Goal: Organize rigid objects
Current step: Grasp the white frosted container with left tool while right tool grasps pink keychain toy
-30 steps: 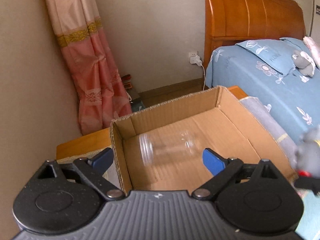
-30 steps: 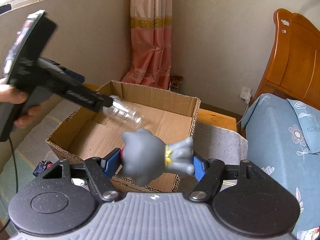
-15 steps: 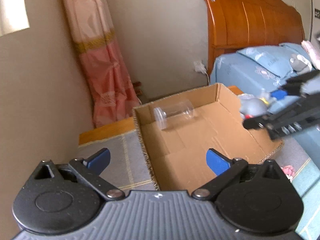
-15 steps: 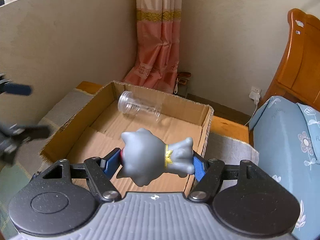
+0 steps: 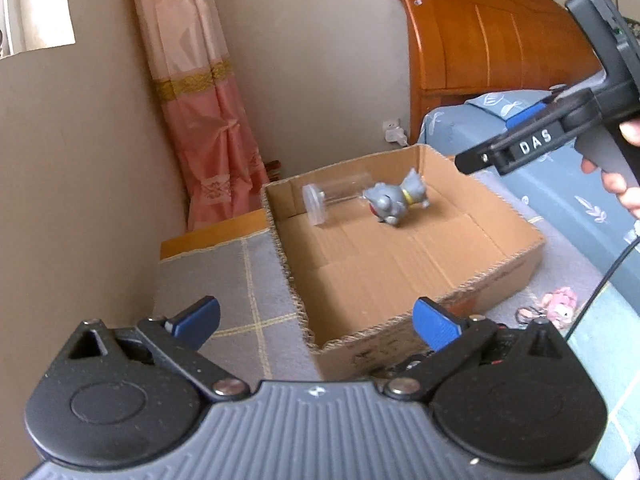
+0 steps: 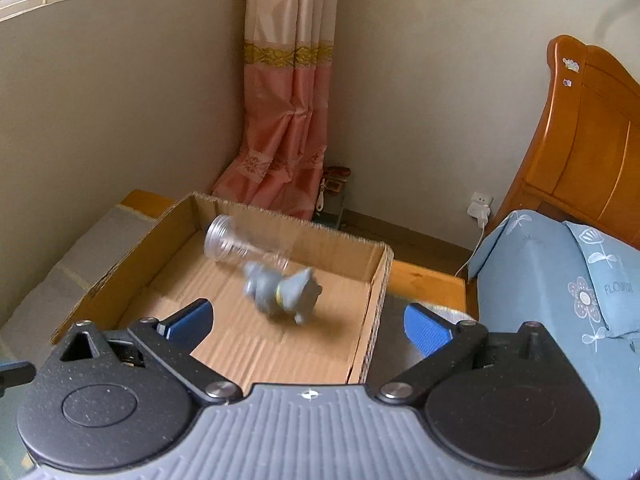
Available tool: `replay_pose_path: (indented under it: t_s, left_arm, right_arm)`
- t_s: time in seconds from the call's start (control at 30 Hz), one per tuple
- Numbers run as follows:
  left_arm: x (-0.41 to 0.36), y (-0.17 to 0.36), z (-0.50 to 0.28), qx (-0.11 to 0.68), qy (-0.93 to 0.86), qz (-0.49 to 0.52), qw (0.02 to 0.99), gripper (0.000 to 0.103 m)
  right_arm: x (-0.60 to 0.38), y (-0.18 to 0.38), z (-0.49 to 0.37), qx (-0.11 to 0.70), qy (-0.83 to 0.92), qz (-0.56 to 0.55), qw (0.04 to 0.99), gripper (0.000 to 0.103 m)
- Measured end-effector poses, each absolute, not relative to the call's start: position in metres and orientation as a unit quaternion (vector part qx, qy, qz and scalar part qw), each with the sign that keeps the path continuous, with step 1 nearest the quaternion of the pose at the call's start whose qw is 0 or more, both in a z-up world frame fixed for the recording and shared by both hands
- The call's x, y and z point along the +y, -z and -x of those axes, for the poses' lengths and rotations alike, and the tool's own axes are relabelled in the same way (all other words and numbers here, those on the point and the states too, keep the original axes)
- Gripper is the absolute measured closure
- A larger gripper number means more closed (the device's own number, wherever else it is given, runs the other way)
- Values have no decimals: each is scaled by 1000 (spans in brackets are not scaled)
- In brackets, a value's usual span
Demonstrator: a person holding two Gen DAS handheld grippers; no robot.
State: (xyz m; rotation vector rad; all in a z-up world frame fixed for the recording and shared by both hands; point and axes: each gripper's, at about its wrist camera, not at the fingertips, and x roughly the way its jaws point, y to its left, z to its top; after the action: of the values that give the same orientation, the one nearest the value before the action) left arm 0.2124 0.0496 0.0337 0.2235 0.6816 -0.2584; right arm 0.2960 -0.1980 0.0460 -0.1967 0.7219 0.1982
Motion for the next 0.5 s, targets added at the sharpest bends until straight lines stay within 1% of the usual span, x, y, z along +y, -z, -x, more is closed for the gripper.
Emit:
replay_pose_path:
  t_s: [0.3,0.5]
  left_arm:
    - [50,-34,-178,320,137,-89,933,1]
    - [50,-24,-147,325,140,-65,933,1]
  right_arm:
    - [-207,-43,-233,344,-93,80,931,0]
    - [-222,-15,-182,349,-76,53,932,0]
